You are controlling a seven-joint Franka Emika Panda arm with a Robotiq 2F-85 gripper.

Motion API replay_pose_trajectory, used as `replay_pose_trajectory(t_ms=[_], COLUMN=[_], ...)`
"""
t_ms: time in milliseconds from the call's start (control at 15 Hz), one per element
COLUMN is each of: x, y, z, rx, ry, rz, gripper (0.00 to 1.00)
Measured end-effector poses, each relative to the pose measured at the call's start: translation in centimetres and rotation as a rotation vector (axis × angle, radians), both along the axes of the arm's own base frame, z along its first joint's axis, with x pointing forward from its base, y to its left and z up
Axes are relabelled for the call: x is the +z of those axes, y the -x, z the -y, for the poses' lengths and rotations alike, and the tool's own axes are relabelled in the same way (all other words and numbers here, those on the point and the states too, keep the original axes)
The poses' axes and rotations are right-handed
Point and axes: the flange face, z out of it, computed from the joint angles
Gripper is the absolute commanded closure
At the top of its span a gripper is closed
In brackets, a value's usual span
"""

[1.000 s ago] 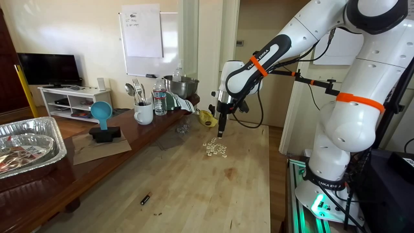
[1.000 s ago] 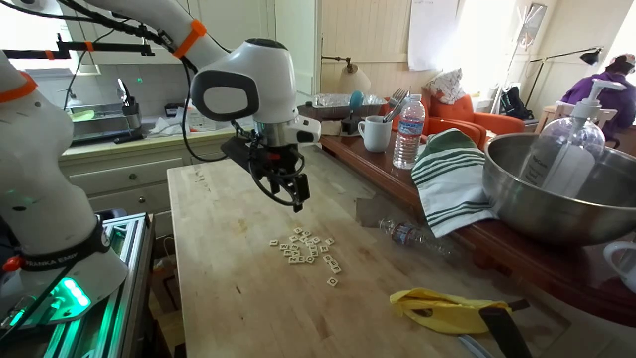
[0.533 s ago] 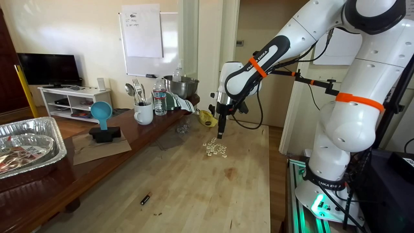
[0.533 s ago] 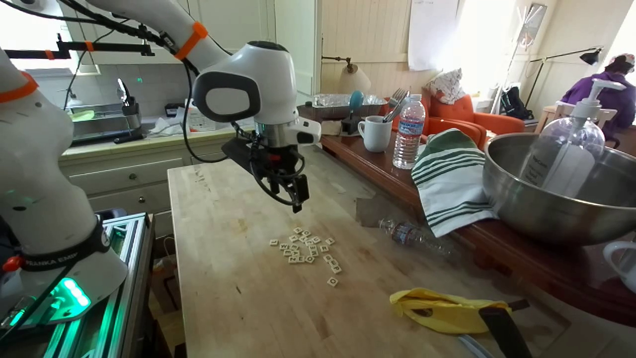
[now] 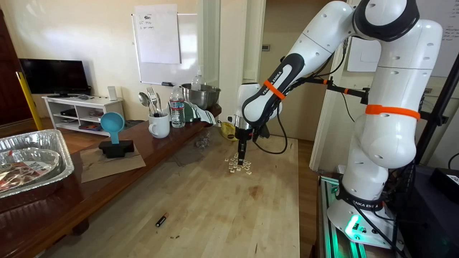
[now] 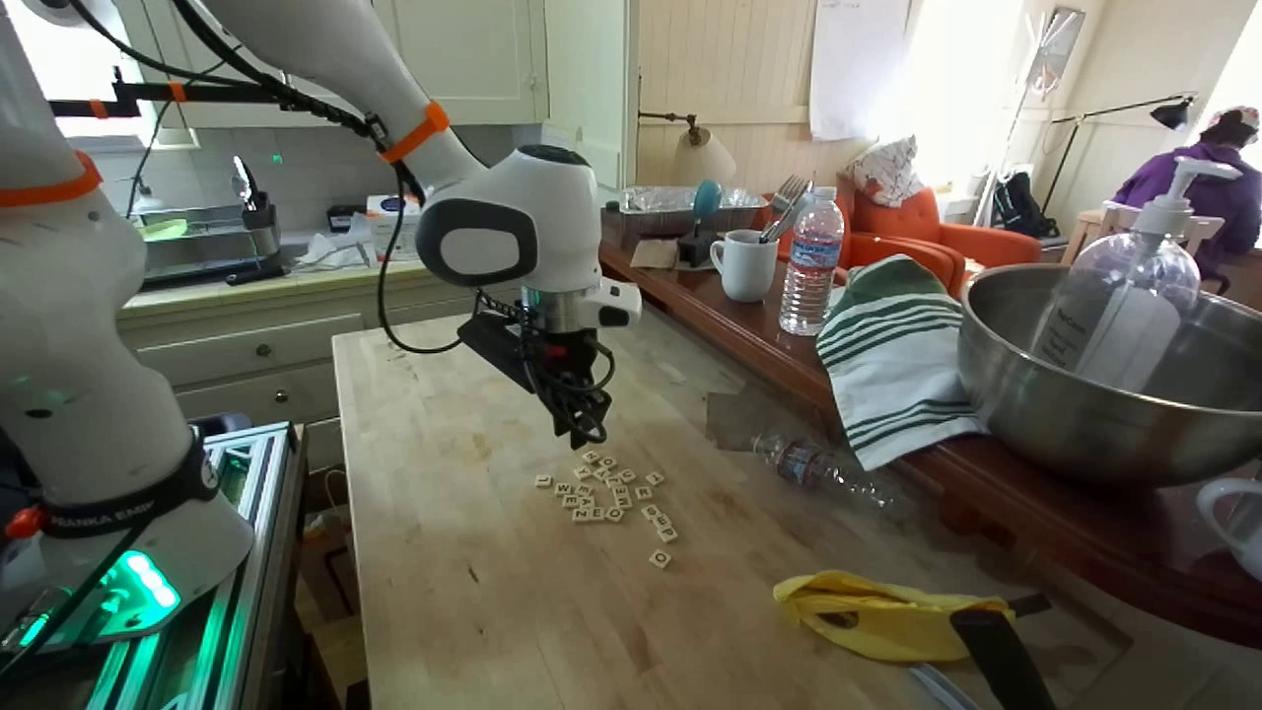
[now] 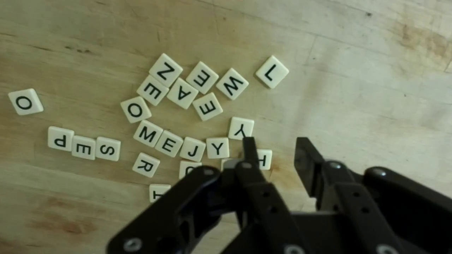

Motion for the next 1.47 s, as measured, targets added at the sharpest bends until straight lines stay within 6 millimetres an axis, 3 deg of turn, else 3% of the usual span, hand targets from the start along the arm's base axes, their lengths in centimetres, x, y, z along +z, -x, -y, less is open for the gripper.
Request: replay_pose_trajectory(t_ms=[67, 600, 1467], x=[-0.4, -2.9, -4.3], y=[-0.3, -2.4, -3.8], z=[-0.1, -0.5, -2.5], rx=[0.002, 0.007, 0.025], ry=[0.003, 0.009, -0.014], rz=[0.003, 0.011, 0.027], gripper=[1.00, 1.00, 1.00])
